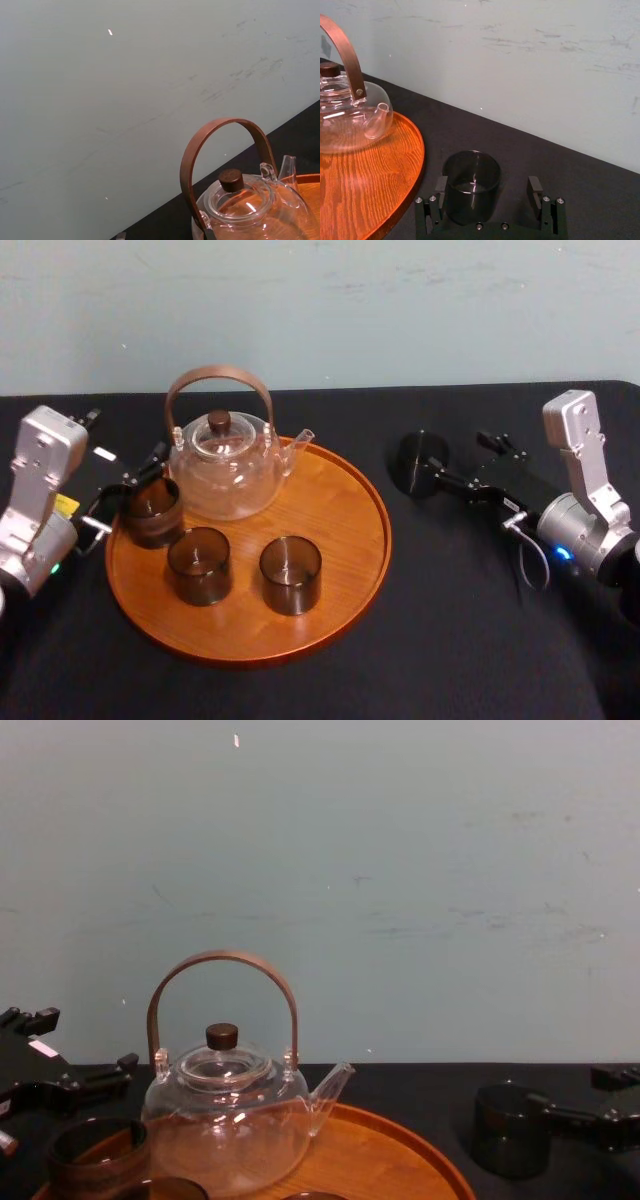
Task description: Pick up the glass from the table and place it on the tray.
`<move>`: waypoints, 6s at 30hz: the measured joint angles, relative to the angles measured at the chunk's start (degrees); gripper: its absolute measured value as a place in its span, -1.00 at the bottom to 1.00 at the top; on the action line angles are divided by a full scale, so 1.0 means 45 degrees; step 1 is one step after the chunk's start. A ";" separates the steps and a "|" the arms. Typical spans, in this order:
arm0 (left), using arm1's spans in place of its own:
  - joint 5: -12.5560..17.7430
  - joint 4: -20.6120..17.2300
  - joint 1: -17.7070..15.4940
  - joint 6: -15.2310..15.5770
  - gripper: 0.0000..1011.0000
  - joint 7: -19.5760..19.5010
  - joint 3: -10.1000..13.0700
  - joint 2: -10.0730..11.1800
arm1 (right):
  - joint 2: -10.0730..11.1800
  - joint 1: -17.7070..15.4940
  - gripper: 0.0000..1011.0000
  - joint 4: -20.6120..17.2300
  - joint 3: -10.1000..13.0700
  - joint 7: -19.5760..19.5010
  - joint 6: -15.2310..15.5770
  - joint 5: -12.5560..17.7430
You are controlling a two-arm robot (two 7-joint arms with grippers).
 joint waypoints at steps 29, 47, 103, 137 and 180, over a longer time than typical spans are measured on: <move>0.0000 0.0000 0.0000 0.0000 0.98 0.0000 0.0000 0.0000 | 0.0004 0.0041 0.98 0.0042 -0.0010 0.0015 -0.0012 0.0007; 0.0001 0.0000 0.0000 0.0000 0.98 0.0000 0.0000 0.0000 | 0.0019 -0.0110 0.98 0.0124 -0.0195 0.0588 -0.0388 0.0625; 0.0000 0.0000 0.0000 0.0000 0.98 0.0000 0.0000 0.0000 | -0.1466 0.4184 0.98 0.6997 -0.1237 0.2265 -0.1613 0.0620; 0.0000 0.0000 -0.0001 0.0000 0.98 0.0000 0.0000 0.0000 | -0.1444 0.4134 0.79 0.6932 -0.1236 0.2260 -0.1588 0.0658; 0.0000 0.0001 -0.0001 0.0000 0.98 0.0000 0.0001 0.0000 | -0.1433 0.4386 0.79 0.5107 -0.2425 0.4108 -0.0922 0.0870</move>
